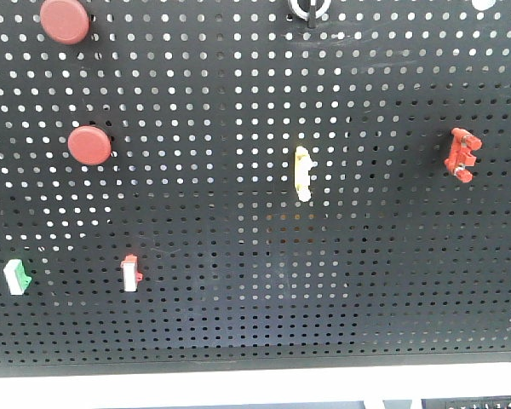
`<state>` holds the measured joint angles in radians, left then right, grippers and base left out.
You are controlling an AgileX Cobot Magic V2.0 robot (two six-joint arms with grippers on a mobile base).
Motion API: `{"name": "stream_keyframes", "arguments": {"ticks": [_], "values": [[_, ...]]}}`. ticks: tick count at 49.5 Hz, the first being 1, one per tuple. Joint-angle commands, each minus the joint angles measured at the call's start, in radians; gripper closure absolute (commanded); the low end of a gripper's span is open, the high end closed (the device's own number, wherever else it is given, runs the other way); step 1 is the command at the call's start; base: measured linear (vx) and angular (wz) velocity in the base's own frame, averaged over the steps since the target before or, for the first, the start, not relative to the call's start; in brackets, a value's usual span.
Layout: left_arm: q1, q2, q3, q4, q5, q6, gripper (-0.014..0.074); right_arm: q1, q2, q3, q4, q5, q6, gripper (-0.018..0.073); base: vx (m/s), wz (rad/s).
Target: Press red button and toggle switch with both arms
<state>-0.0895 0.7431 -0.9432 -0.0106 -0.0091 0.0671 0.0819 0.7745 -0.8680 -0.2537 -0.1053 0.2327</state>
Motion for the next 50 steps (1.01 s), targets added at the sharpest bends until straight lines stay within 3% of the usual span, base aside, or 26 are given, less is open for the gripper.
{"name": "stream_keyframes", "arguments": {"ticks": [1, 7, 14, 33, 50], "values": [[-0.101, 0.047, -0.035, 0.011, -0.164, -0.004, 0.0595, -0.005, -0.003, -0.035, -0.001, -0.087, 0.003, 0.0559, 0.00, 0.00], [-0.220, 0.124, -0.086, 0.026, -0.168, -0.004, 0.0597, -0.005, -0.003, -0.035, -0.001, -0.087, 0.003, 0.0559, 0.00, 0.00], [-0.291, 0.218, -0.207, 0.023, -0.166, -0.004, 0.0597, -0.005, -0.003, -0.035, -0.001, -0.087, 0.003, 0.0559, 0.00, 0.00], [-0.300, 0.466, -0.457, 0.011, -0.152, -0.007, 0.0597, -0.005, -0.003, -0.035, -0.001, -0.087, 0.003, 0.0559, 0.00, 0.00], [-0.300, 0.557, -0.492, 0.011, -0.147, -0.007, 0.0597, -0.005, -0.003, -0.035, -0.001, -0.089, 0.003, 0.0559, 0.00, 0.00]]}}
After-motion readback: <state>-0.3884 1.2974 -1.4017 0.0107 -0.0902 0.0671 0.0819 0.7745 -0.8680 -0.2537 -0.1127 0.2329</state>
